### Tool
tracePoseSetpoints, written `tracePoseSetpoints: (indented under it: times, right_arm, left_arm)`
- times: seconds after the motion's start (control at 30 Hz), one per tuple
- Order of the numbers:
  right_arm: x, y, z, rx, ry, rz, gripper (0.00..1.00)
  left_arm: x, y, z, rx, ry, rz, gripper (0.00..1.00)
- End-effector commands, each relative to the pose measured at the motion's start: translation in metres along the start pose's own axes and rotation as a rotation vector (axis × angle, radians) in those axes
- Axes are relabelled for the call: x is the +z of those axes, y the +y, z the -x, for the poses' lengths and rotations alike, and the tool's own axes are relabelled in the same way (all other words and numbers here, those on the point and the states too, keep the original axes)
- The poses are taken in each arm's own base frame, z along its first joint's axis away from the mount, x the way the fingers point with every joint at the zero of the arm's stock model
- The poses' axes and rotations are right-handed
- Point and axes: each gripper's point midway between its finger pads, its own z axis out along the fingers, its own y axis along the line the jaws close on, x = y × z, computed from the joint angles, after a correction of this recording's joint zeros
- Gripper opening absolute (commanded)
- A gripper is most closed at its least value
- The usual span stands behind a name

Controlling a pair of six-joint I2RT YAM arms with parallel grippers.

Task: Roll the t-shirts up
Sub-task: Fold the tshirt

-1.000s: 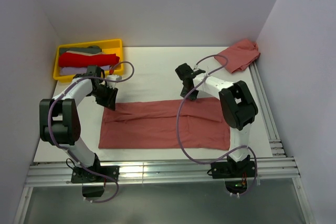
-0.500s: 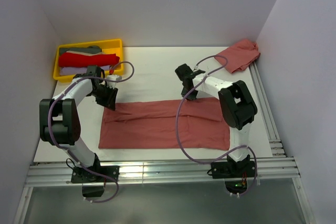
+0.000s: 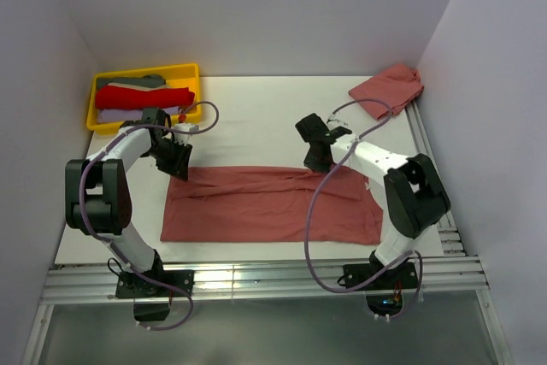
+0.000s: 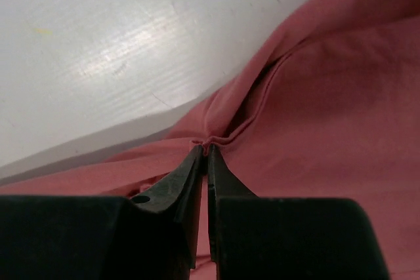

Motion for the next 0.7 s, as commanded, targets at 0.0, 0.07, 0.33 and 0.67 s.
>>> tracePoseSetpoints:
  times: [0.0,0.07,0.33,0.67]
  right_arm:
    - [-0.018,-0.011,-0.001,0.041,-0.042,0.014,0.1]
    - [-0.025,-0.011,-0.004,0.053,-0.049,0.038,0.11]
    - [-0.013,-0.008,-0.005,0.022,-0.042,0.007,0.2]
    - [-0.018,-0.016,-0.011,0.039,-0.037,0.007,0.07]
  left_arm:
    - [-0.003,0.001,0.004,0.023,-0.01,0.002,0.36]
    - [-0.002,0.002,0.004,0.026,-0.01,0.002,0.37]
    - [0.0,0.001,0.002,0.032,-0.006,-0.004,0.36]
    - [0.0,0.0,-0.002,0.044,0.003,-0.008,0.36]
